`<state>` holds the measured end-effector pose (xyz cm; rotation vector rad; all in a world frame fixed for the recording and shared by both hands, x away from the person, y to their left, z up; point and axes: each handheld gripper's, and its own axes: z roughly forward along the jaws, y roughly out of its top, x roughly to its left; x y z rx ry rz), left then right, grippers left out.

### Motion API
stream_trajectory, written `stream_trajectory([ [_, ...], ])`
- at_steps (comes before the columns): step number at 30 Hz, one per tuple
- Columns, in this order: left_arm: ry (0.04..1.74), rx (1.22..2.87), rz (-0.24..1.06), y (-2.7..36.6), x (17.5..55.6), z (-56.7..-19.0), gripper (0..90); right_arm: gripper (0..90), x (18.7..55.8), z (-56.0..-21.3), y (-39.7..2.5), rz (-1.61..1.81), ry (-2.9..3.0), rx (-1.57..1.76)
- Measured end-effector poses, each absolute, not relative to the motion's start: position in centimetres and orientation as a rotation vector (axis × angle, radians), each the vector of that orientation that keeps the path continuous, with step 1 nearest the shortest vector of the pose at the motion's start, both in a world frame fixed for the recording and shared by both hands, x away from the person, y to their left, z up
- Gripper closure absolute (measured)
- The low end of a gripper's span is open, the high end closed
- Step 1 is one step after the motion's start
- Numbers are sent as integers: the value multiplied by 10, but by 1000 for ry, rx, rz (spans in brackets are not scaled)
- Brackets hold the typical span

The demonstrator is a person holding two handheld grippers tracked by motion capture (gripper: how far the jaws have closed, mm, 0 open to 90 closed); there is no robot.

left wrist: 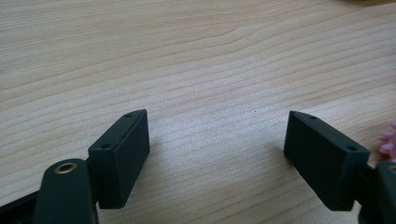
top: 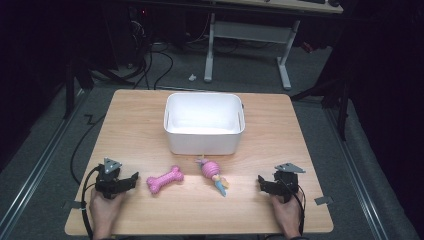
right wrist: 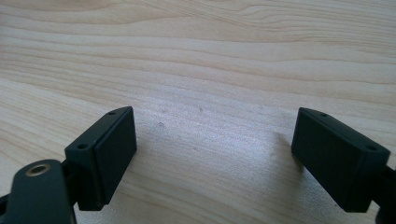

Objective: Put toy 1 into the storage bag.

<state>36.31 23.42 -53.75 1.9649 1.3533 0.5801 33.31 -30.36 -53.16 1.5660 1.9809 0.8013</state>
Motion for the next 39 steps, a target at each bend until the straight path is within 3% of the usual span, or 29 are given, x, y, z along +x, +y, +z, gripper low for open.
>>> stream_trajectory([
  [29, 1348, 1967, 567, 233, 365, -537, 218, 165, 333, -531, -304, 805, 1976, 1565],
  [39, 1340, 1945, 481, 237, 366, -533, 226, 166, 333, -531, -303, 807, 1976, 1567],
])
